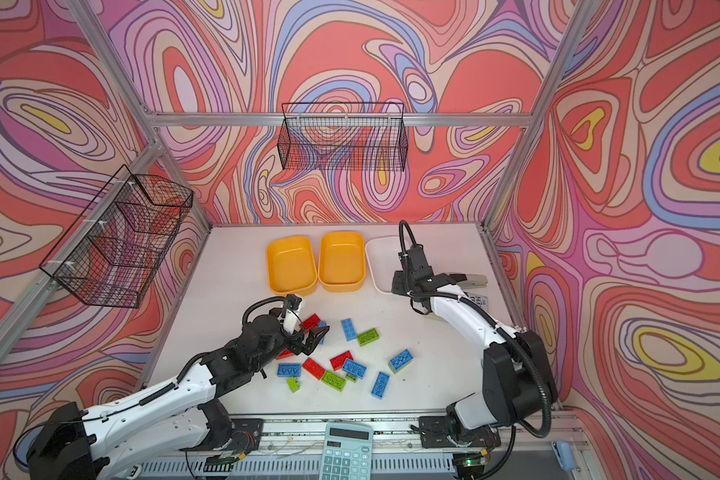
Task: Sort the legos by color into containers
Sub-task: 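Close the right gripper on the red brick and lift it, then carry the red brick into the white tub and open the right gripper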
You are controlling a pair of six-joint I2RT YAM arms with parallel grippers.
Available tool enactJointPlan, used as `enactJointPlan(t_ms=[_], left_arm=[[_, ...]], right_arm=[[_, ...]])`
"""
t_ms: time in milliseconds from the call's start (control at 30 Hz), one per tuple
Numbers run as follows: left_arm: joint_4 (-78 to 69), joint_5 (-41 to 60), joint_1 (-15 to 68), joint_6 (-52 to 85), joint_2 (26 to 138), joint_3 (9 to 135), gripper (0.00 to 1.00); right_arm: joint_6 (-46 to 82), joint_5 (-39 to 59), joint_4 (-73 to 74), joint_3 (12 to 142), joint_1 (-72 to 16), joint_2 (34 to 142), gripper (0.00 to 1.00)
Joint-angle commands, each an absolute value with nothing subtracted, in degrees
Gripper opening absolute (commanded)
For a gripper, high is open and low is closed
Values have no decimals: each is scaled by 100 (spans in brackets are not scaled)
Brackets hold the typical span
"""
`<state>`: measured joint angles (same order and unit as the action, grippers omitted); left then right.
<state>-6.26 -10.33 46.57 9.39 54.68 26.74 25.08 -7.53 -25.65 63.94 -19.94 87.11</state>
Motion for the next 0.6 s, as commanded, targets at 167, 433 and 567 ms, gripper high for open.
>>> enactJointPlan(t_ms=[167, 433, 567], left_arm=[[-748, -1099, 4700, 1304, 5402, 2739, 100], [-247, -1449, 4706, 1326, 4910, 2698, 100], [-193, -1597, 4710, 1266, 4843, 2702, 100]], right_arm=[[1992, -834, -2629, 8770, -1923, 11210, 17], [1882, -517, -2867, 10289, -1686, 12759, 30], [1885, -354, -2676, 10229, -1681, 12592, 54]])
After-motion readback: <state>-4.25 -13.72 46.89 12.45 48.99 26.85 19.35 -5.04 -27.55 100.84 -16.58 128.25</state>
